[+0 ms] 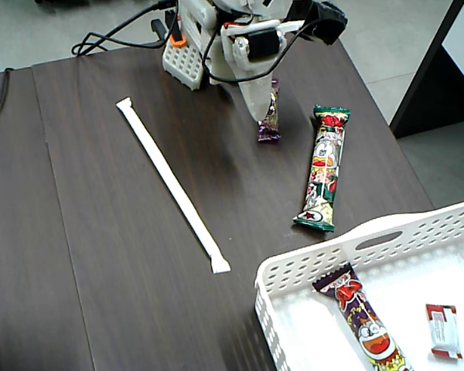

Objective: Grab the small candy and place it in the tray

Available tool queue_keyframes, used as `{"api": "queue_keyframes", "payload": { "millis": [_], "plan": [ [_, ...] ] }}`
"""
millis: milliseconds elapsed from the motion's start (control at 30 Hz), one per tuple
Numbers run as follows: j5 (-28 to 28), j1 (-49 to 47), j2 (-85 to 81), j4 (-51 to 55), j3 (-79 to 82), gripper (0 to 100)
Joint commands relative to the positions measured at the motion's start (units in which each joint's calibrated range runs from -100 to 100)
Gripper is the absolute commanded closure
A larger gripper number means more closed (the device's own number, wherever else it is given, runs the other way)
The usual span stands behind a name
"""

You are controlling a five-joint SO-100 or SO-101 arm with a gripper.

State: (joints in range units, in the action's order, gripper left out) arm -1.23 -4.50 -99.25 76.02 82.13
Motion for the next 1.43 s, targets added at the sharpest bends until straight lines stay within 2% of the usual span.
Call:
{"api": "queue_keyframes", "payload": {
  "millis": [0,133,1400],
  "plan": [
    [-0.24,0.19,-0.33,0.09,1.71,99],
    [-0.19,0.27,-0.33,-0.68,6.09,99],
    [-0.19,0.34,-0.33,-1.54,6.73,99]
  ]
}}
